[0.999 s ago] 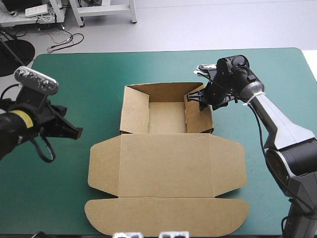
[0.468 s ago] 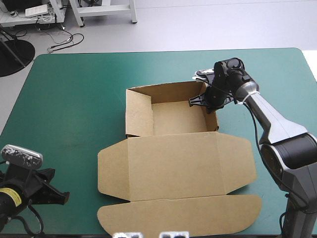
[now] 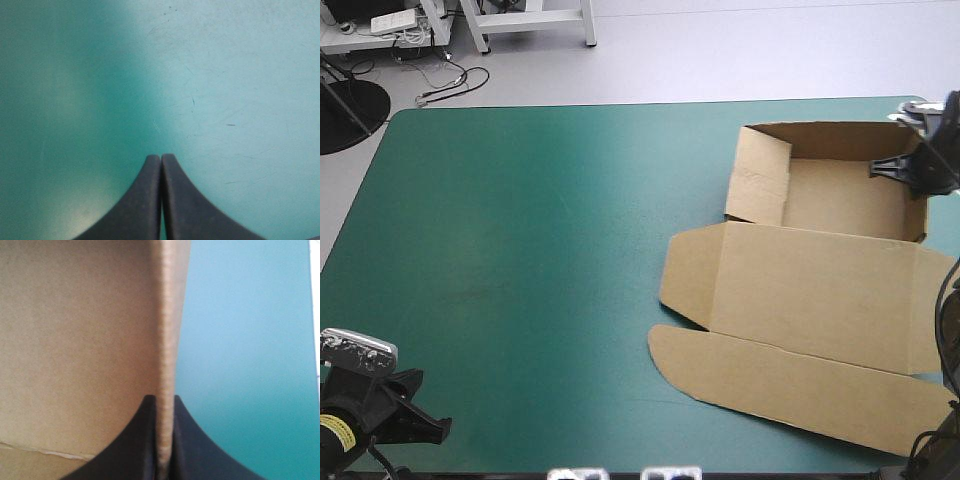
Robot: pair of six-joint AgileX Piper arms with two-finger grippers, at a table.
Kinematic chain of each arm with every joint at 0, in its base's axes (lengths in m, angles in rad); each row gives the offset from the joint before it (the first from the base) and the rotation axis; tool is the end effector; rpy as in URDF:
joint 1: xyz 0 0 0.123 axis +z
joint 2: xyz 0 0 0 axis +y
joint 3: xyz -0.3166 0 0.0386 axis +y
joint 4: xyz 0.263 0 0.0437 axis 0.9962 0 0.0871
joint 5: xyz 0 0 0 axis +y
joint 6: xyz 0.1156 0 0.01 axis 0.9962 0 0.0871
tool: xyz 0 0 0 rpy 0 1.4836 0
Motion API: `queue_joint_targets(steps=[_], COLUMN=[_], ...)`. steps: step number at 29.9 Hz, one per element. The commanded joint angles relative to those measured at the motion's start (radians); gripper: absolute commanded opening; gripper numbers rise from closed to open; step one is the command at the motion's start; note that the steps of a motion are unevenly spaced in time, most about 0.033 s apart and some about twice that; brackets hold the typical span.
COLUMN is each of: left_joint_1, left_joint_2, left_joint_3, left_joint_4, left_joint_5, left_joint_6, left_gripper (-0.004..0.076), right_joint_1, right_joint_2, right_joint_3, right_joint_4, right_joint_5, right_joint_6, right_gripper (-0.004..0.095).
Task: Fold the box
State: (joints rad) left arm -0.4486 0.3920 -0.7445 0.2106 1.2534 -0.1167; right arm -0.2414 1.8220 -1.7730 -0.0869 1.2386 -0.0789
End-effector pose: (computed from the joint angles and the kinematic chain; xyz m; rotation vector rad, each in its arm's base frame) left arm 0.0393 0.0067 0.3292 0.3732 2.3275 -0.0045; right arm 0.4083 -0.1103 0.3430 0.2079 2.7751 -0.2033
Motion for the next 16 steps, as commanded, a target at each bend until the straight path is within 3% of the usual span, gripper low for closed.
queue_joint_targets(steps=[1, 6, 8, 13, 16], left_joint_1=[-0.005, -0.005, -0.005, -0.005, -0.005], left_joint_2=[0.01, 0.01, 0.01, 0.01, 0.01], left_joint_3=[-0.023, -0.023, -0.023, -0.023, -0.023], left_joint_4=[0.016, 0.051, 0.071, 0.095, 0.093], left_joint_5=[-0.053, -0.053, -0.053, -0.053, -0.067], left_joint_6=[-0.01, -0.01, -0.01, -0.01, -0.01], left_gripper=[-0.001, -0.0009, -0.0009, -0.0009, -0.0009], right_joint_1=[-0.074, -0.108, -0.109, -0.109, -0.109], right_joint_2=[-0.036, 0.013, 0.022, -0.004, -0.067], right_joint_3=[-0.028, -0.028, -0.028, -0.039, -0.039], right_joint_4=[-0.062, -0.143, -0.151, -0.152, -0.09], right_joint_5=[0.013, 0.013, 0.013, 0.013, 0.013], right_joint_6=[-0.039, -0.013, -0.013, -0.013, -0.013], right_gripper=[0.0078, 0.0398, 0.0465, 0.0475, 0.0464])
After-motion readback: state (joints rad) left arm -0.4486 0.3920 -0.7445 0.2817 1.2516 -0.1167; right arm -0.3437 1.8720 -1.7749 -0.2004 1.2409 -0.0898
